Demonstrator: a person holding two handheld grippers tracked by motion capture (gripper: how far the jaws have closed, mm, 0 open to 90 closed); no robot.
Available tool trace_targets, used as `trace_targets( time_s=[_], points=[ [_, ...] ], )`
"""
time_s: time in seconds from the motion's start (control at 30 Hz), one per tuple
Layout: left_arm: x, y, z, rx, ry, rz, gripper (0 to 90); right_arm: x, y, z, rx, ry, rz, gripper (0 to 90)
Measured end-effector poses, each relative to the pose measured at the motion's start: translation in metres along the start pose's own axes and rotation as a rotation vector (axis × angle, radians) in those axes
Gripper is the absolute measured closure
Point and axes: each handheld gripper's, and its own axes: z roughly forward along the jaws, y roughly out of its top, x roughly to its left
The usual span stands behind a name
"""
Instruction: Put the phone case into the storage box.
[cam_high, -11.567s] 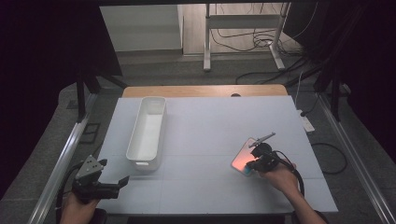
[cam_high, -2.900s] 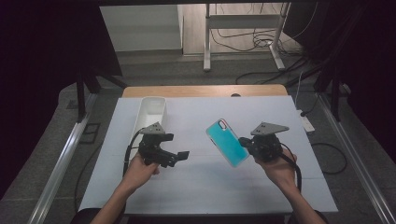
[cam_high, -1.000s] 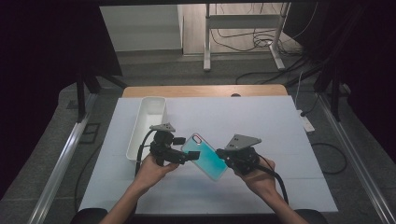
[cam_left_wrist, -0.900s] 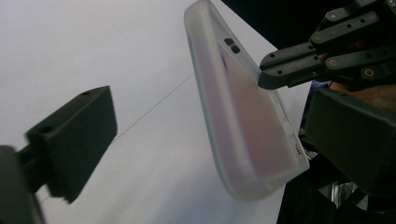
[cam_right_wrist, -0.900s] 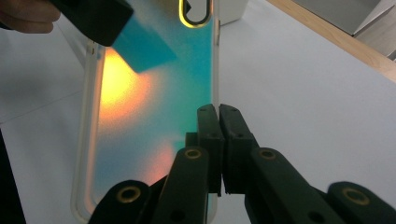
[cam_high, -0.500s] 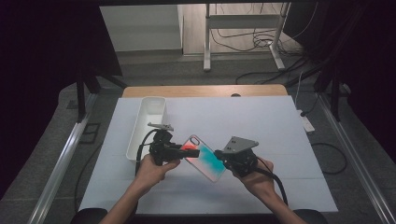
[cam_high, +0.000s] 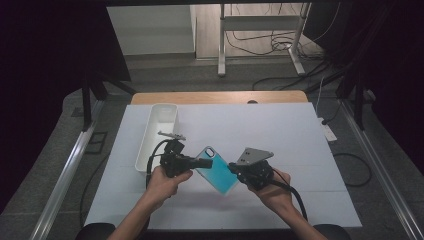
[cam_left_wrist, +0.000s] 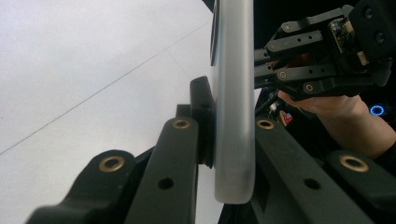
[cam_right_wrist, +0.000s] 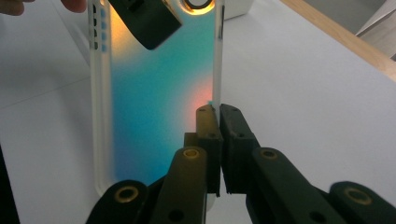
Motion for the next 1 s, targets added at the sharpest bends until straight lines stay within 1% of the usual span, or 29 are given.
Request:
trace_targets(
  time_s=[0.03,0.07,0.1,0.17,0.27,0.33,0.4,0.5,0.53,0.57,0.6,0.63,0.67,0.7,0.73,0.77,0.8,0.83,0.9,1.0],
  points=[
    [0.000,0.000,0.000,-0.001,0.001,0.003,85.4,0.000,0.000,0.000,0.000,0.000,0.000,85.9],
    [-0.001,0.000,-0.002,-0.008,0.001,0.010,85.5,0.000,0.000,-0.001,-0.010,0.010,0.015,82.6],
    [-0.001,0.000,-0.002,-0.008,0.001,0.010,85.5,0.000,0.000,-0.001,-0.010,0.010,0.015,82.6],
    [-0.002,0.001,-0.005,-0.007,0.018,0.030,85.5,-0.002,0.000,-0.003,-0.016,0.022,0.027,71.5],
    [-0.002,0.002,-0.008,-0.016,0.029,0.047,85.5,-0.005,-0.002,-0.006,-0.027,0.030,0.059,57.8],
    [-0.002,0.002,-0.010,-0.011,0.039,0.061,85.4,-0.008,-0.002,-0.008,-0.023,0.055,0.084,48.2],
    [-0.001,0.003,-0.011,-0.003,0.050,0.080,85.4,-0.011,-0.003,-0.009,-0.022,0.068,0.113,39.5],
    [-0.001,0.003,-0.012,0.013,0.062,0.112,85.3,-0.018,-0.004,-0.009,-0.027,0.113,0.164,25.6],
    [-0.001,0.003,-0.012,0.013,0.062,0.112,85.3,-0.020,-0.004,-0.008,-0.025,0.130,0.178,21.3],
    [-0.002,0.003,-0.012,0.017,0.069,0.120,85.3,-0.021,-0.004,-0.008,-0.028,0.143,0.191,17.4],
    [-0.004,0.004,-0.013,0.024,0.078,0.141,85.3,-0.022,-0.004,-0.007,-0.028,0.153,0.202,12.7],
    [-0.004,0.004,-0.013,0.024,0.078,0.141,85.2,-0.022,-0.005,-0.006,-0.017,0.160,0.206,8.2],
    [-0.004,0.004,-0.013,0.027,0.085,0.149,85.2,-0.022,-0.005,-0.006,-0.017,0.160,0.206,8.2],
    [-0.005,0.004,-0.013,0.028,0.091,0.156,85.2,-0.021,-0.005,-0.005,-0.002,0.168,0.203,5.1],
    [-0.005,0.004,-0.014,0.029,0.090,0.158,85.2,-0.021,-0.006,-0.003,0.008,0.180,0.196,2.4],
    [-0.005,0.005,-0.014,0.031,0.088,0.158,85.2,-0.021,-0.006,-0.003,0.010,0.182,0.193,0.1],
    [-0.005,0.005,-0.014,0.031,0.086,0.160,85.2,-0.020,-0.007,-0.002,0.010,0.185,0.188,0.0],
    [-0.005,0.005,-0.014,0.033,0.082,0.162,85.2,-0.019,-0.007,-0.001,0.008,0.189,0.172,0.0],
    [-0.005,0.005,-0.013,0.038,0.077,0.169,85.2,-0.017,-0.008,0.000,-0.025,0.182,0.134,0.0],
    [-0.006,0.005,-0.012,0.048,0.068,0.183,85.2,-0.017,-0.008,0.000,-0.036,0.186,0.131,0.0]
  ],
)
